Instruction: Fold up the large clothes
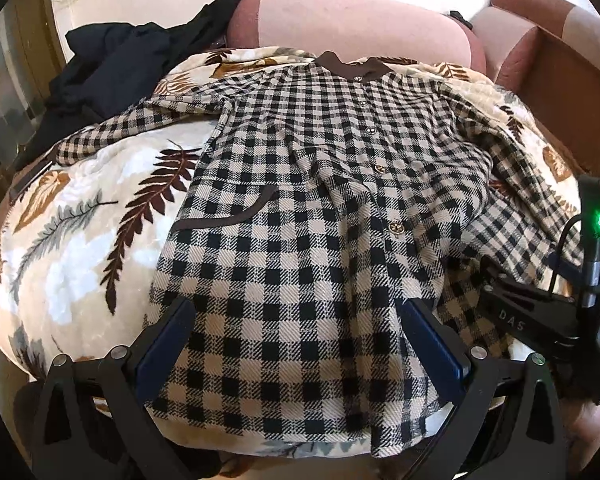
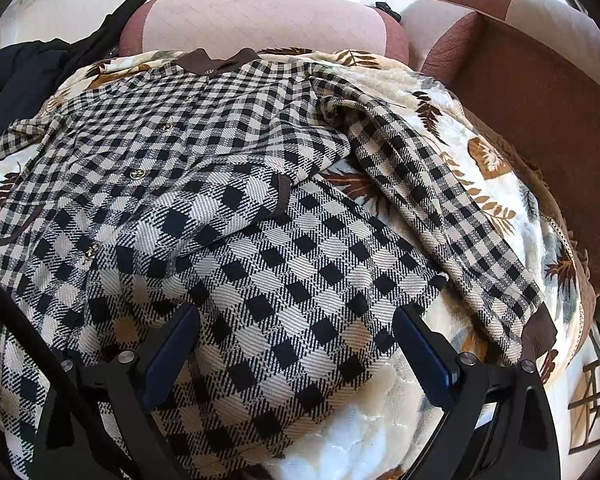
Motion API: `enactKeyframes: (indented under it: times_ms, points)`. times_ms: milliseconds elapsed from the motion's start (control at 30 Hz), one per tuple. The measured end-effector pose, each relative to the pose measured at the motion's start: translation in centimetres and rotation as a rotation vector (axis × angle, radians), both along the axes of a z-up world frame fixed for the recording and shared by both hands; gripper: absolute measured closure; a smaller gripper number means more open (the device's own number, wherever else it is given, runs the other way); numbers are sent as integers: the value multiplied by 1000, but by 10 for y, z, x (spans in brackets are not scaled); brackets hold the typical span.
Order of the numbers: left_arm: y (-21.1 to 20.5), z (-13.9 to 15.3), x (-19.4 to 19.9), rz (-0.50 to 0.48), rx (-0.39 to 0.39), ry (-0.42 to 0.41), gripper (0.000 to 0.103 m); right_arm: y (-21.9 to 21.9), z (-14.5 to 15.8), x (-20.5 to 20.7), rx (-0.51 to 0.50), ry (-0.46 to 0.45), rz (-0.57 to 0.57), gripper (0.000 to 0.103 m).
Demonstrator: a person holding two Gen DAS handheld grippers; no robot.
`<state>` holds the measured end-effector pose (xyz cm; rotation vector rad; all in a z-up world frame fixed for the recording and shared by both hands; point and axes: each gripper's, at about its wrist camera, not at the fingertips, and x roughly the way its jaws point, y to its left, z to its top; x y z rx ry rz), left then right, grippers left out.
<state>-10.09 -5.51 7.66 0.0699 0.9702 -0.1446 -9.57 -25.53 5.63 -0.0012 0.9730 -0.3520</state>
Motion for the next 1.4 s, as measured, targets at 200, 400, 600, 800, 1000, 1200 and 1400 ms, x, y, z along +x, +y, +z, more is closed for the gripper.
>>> enactKeyframes:
  times_ms: [200,400,600,800,1000,1200,1400]
  points:
    - [1,2,-1,29,3,-27,0,-1,-1,-1,-30,14,-11,4]
    - [-1,10,-5,46,-11,-82,0,-8,-3,-2,-24,12,-29,4]
    - [0,14,-5,53,-21,-99,0,-11,-5,-3,-13,15,-35,4]
    - [-3,-1,-2,50,2,-19,0,-12,-6,-3,-16,16,-34,4]
    - [-4,-2,-4,49,13,-21,0,-11,-7,-2,-16,18,-35,4]
    - [-4,-3,-3,47,21,-9,0,-13,-9,-3,-9,20,-36,4]
    - [-5,-5,-2,41,39,-3,0,-13,-10,-2,-11,24,-39,4]
